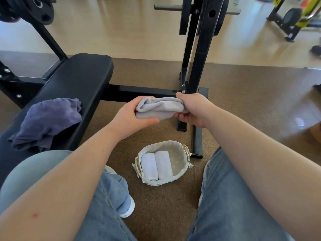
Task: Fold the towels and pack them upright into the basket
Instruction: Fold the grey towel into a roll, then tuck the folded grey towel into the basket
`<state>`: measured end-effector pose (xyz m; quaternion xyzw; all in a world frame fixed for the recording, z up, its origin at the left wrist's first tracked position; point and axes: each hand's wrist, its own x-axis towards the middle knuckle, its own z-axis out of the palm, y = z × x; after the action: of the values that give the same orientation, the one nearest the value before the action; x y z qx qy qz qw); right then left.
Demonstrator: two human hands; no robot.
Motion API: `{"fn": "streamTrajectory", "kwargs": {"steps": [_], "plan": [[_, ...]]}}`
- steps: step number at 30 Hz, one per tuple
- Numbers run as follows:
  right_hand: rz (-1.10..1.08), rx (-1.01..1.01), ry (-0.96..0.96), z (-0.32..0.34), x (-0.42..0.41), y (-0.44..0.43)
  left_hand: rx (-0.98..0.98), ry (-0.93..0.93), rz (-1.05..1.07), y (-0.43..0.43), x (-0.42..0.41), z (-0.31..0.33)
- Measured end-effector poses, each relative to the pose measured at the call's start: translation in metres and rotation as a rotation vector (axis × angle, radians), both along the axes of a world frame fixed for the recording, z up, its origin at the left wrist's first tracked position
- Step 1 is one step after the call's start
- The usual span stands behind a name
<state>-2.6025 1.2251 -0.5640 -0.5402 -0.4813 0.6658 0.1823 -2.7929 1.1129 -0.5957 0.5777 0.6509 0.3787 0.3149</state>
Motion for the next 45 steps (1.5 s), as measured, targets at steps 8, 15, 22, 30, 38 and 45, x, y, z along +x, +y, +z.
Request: {"fn": "streamTrajectory", "kwargs": {"steps": [8, 15, 22, 30, 38, 45], "plan": [[0.575, 0.496, -0.384, -0.005, 0.004, -0.009, -0.08, -0.056, 0.193, 0.011, 0.003, -0.007], [0.551, 0.529, -0.265, -0.018, 0.017, -0.003, -0.181, -0.247, 0.225, 0.016, 0.012, -0.018], [0.213, 0.304, -0.281, -0.041, 0.024, 0.008, -0.3, -0.472, 0.357, 0.031, 0.022, -0.029], [0.398, 0.403, -0.338, -0.095, 0.024, 0.005, -0.597, -0.626, 0.556, 0.045, 0.021, -0.083], [0.879, 0.823, -0.762, -0.145, 0.029, 0.001, -0.963, -0.677, 0.482, 0.067, 0.022, -0.11], [0.725, 0.491, -0.602, -0.199, 0.038, 0.011, -0.937, -0.79, 0.397, 0.077, 0.029, -0.151]]}}
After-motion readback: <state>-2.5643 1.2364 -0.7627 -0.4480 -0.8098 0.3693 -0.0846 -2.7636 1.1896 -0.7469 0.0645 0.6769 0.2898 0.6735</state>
